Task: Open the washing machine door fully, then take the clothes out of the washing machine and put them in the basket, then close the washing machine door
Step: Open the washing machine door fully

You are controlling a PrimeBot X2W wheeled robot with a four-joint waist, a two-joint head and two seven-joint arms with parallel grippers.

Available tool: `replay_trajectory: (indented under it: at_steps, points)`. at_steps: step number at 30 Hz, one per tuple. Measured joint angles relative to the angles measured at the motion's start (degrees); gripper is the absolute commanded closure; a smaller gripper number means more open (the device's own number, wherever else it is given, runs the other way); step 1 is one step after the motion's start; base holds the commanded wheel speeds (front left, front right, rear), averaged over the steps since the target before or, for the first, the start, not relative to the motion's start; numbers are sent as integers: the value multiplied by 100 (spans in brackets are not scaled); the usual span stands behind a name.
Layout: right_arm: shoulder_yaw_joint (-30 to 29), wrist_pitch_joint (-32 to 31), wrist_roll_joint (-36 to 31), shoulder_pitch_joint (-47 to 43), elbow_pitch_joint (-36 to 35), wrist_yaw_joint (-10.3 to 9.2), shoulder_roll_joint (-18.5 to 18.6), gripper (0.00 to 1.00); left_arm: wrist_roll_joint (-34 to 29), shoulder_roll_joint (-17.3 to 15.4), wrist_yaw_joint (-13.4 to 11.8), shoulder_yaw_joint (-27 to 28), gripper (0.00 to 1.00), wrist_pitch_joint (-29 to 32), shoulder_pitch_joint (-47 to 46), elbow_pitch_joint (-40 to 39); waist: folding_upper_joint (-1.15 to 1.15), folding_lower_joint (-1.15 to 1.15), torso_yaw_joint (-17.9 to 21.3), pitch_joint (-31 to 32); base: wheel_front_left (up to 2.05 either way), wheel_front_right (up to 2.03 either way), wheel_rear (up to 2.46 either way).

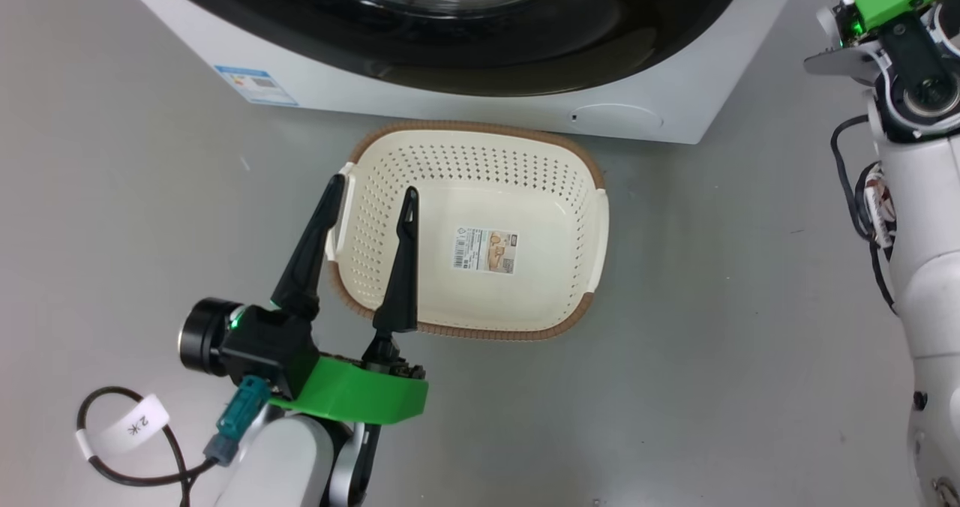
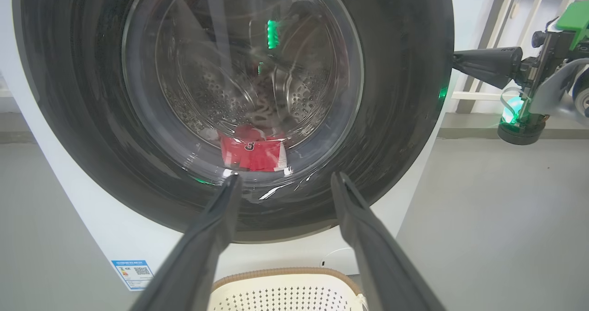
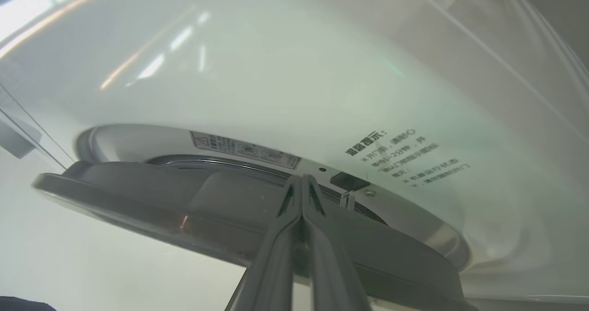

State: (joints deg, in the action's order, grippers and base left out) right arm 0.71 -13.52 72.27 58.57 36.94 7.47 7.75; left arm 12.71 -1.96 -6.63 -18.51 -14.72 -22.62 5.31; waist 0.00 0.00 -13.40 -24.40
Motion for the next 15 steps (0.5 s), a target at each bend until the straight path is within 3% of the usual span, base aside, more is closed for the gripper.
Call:
replay_trajectory:
  at_steps: [15]
  points:
    - [80, -672, 27, 652, 542, -1, 174, 100, 75, 1, -47, -79, 0, 0, -4, -26, 0, 0, -271, -133, 0, 0, 0]
